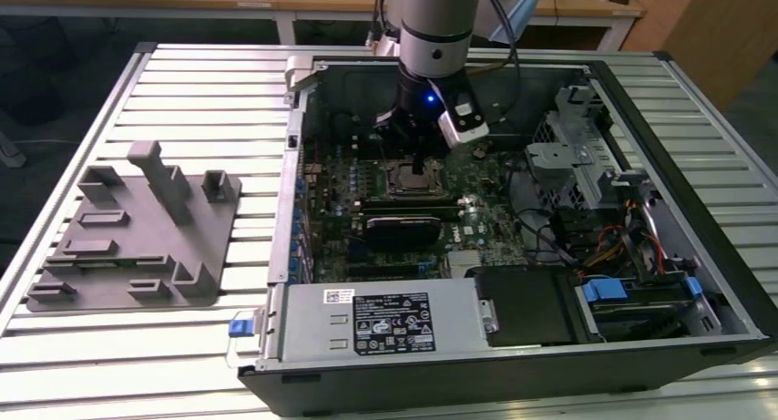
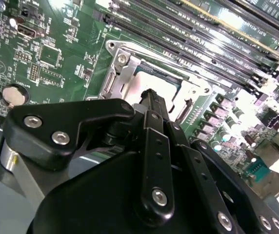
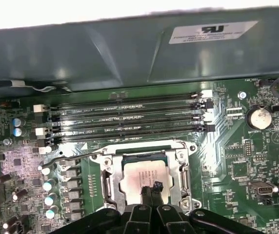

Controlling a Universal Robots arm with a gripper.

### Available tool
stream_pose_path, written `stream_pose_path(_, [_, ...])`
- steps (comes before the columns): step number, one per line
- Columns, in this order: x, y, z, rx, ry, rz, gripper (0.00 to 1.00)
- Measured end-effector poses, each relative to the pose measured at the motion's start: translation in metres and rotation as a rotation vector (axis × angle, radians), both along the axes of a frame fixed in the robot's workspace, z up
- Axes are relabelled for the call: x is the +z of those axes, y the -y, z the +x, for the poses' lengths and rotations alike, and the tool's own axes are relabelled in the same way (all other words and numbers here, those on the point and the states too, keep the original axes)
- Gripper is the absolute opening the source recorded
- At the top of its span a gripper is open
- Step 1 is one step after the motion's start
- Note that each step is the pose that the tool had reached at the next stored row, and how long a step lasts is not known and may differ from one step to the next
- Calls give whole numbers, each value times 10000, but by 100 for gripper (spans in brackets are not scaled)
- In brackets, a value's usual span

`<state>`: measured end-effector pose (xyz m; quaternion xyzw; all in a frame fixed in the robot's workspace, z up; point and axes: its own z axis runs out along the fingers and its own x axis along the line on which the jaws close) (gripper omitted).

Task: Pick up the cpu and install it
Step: 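Close the cpu cover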

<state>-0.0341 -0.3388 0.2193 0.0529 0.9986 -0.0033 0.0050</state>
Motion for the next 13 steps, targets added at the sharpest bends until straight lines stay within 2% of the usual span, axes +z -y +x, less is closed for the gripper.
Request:
stream_pose_path(7, [65,0,0,1,1,2,11])
stream_pose_path(13, [69,0,0,1,2,2,11])
